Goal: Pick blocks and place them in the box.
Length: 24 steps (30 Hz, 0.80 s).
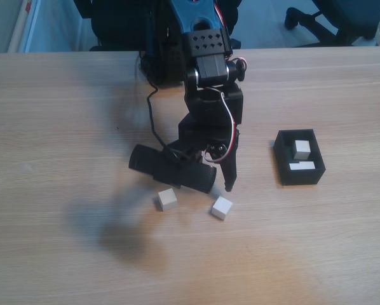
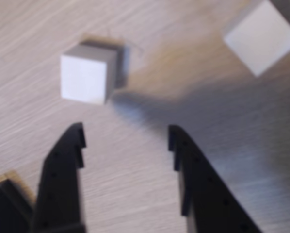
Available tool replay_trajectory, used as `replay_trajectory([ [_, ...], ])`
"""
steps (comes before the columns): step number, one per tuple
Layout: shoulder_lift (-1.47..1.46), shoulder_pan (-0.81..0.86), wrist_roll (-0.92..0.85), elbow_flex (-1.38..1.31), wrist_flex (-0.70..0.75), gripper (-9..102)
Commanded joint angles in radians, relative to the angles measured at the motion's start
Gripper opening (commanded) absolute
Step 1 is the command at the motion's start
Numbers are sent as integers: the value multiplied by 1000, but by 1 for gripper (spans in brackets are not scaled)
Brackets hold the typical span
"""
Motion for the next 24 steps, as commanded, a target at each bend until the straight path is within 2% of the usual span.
replay_trajectory([
  [1,-18,-3,-23,-80,-23,18],
  [24,-189,-26,-55,-247,-58,18],
])
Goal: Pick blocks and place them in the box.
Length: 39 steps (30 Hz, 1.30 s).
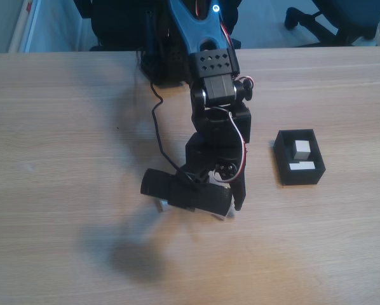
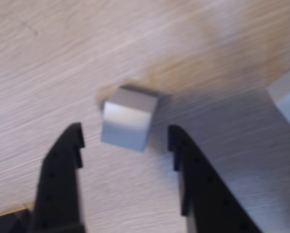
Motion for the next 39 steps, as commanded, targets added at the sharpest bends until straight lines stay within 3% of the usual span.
replay_trajectory([
  [1,-5,-9,-14,-66,-21,18],
  [11,-55,-9,-9,-77,-69,16],
  [16,-61,-14,-6,-83,-74,0],
  [25,66,-46,12,-32,-34,0],
  [39,477,-448,127,94,132,0],
])
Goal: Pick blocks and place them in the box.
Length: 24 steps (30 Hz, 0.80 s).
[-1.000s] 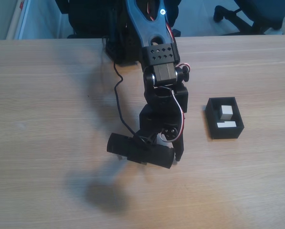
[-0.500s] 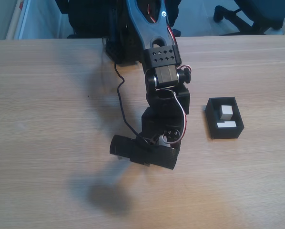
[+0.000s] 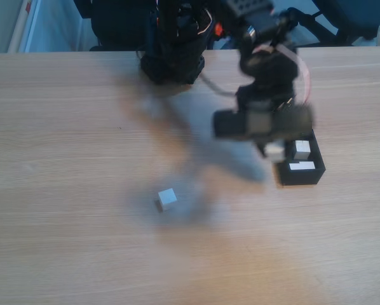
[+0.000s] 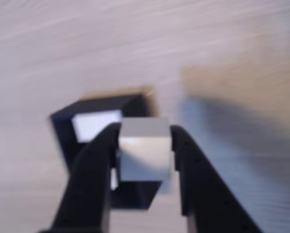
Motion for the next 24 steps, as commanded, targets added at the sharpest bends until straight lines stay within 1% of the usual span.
replay_trajectory([
  [1,86,-106,11,-6,12,0],
  [6,84,-206,14,-25,-14,1],
  [11,55,-236,40,-43,-44,7],
  [15,55,-222,37,-25,-49,9],
  [24,72,-137,-3,9,-51,13],
])
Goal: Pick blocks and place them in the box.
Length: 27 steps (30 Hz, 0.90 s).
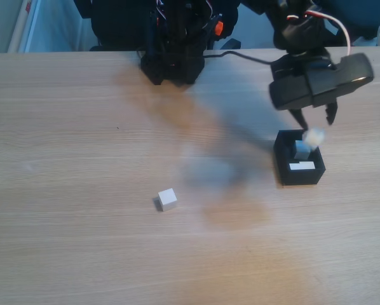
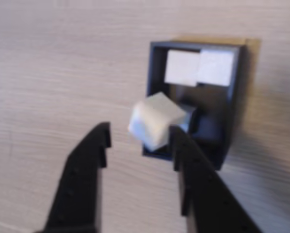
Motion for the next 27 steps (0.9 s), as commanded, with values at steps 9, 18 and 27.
replay_trajectory([
  [9,219,173,-77,178,3,10],
  [18,541,433,-341,572,123,11],
  [27,738,604,-753,799,152,10],
])
